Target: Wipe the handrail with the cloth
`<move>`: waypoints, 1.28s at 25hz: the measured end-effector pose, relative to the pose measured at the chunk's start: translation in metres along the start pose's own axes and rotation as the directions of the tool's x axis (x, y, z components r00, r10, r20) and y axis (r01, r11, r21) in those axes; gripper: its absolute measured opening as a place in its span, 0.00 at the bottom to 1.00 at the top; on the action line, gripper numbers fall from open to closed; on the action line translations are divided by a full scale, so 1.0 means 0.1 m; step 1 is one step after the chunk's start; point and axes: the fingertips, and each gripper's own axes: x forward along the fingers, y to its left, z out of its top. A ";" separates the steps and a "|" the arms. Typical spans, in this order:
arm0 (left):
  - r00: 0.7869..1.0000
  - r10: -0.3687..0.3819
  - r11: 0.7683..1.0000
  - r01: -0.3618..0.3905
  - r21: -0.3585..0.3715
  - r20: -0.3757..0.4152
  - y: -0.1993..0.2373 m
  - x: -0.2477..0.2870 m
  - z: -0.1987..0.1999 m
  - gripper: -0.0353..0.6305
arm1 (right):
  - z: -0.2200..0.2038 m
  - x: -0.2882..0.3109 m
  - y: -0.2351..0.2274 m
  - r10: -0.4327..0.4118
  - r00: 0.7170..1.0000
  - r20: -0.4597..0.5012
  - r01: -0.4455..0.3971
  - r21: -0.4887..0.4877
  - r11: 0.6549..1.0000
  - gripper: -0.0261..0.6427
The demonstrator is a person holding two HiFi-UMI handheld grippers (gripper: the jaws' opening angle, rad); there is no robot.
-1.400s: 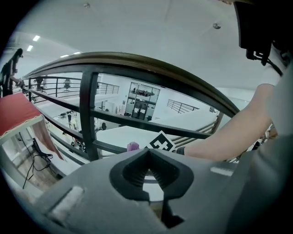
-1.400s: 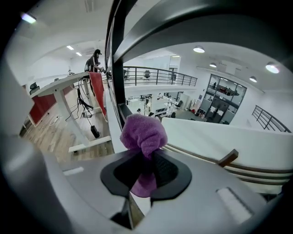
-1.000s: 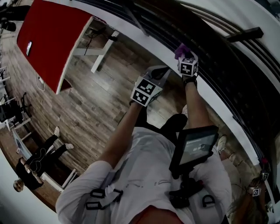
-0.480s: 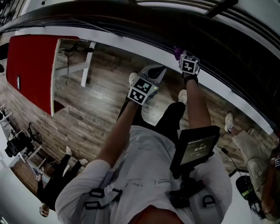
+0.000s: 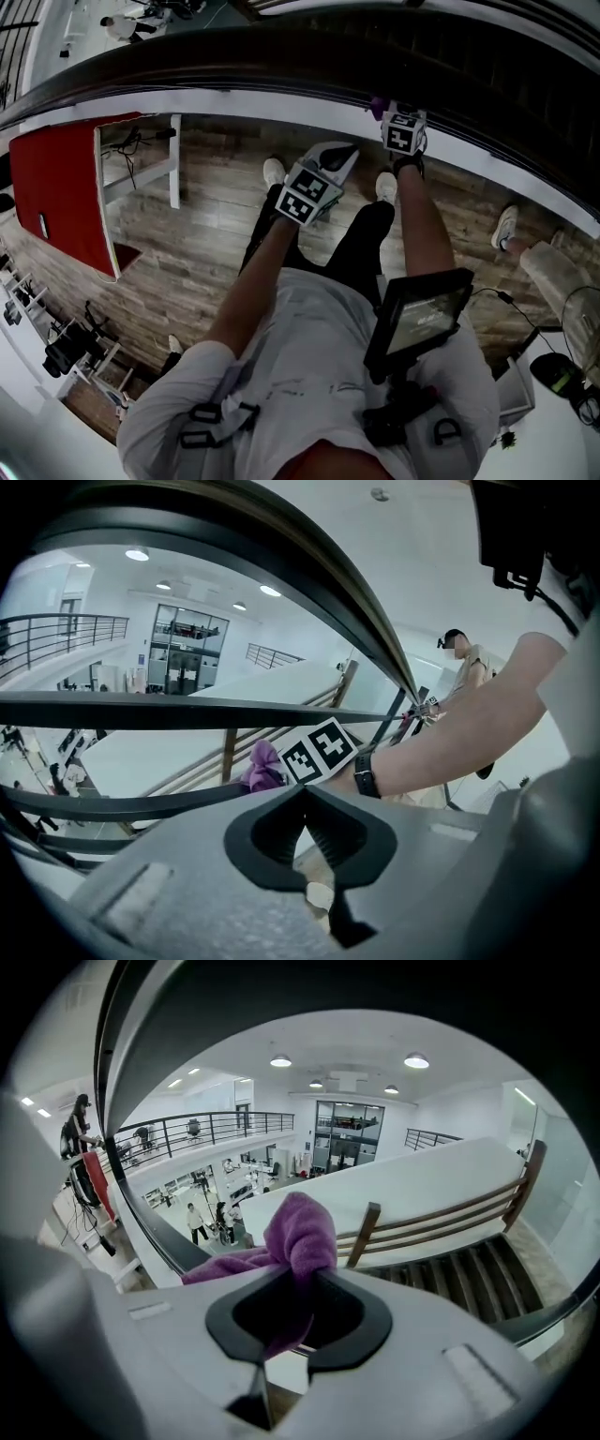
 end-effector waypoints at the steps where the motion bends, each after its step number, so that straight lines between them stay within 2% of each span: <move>1: 1.000 -0.013 1.000 0.013 0.007 -0.012 -0.05 0.04 -0.01 0.05 | -0.04 -0.03 -0.08 -0.008 1.000 0.001 0.008 0.007 1.000 0.12; 9: 0.995 -0.088 0.995 0.090 0.050 -0.052 -0.35 0.44 -0.10 0.05 | -0.37 -0.18 -0.65 -0.086 0.996 0.016 0.085 0.053 0.995 0.12; 13: 0.991 -0.123 0.990 0.126 0.066 -0.045 -0.68 0.87 -0.06 0.05 | -0.62 -0.31 -1.13 -0.114 0.993 0.027 0.112 0.048 0.993 0.12; 18: 0.983 -0.179 0.980 0.181 0.086 -0.027 -1.20 1.31 0.23 0.05 | -0.77 -0.60 -1.91 -0.167 0.986 0.020 0.164 0.109 0.980 0.12; 21: 0.979 -0.205 0.977 0.206 0.064 -0.020 -1.46 1.57 0.28 0.05 | -0.93 -0.77 -2.36 -0.202 0.979 0.005 0.198 0.163 0.967 0.12; 24: 0.970 -0.242 0.967 0.243 0.072 -0.026 -1.75 1.87 0.31 0.05 | -1.13 -0.90 -2.88 -0.250 0.968 0.010 0.244 0.181 0.953 0.12; 26: 0.962 -0.270 0.958 0.271 0.090 -0.024 -1.95 2.08 0.34 0.05 | -1.28 -0.96 -3.31 -0.291 0.957 0.009 0.284 0.200 0.938 0.12; 32: 0.947 -0.320 0.940 0.322 0.110 -0.035 -2.43 2.56 0.42 0.05 | -1.64 -1.27 -4.53 -0.381 0.921 -0.074 0.387 0.258 0.885 0.12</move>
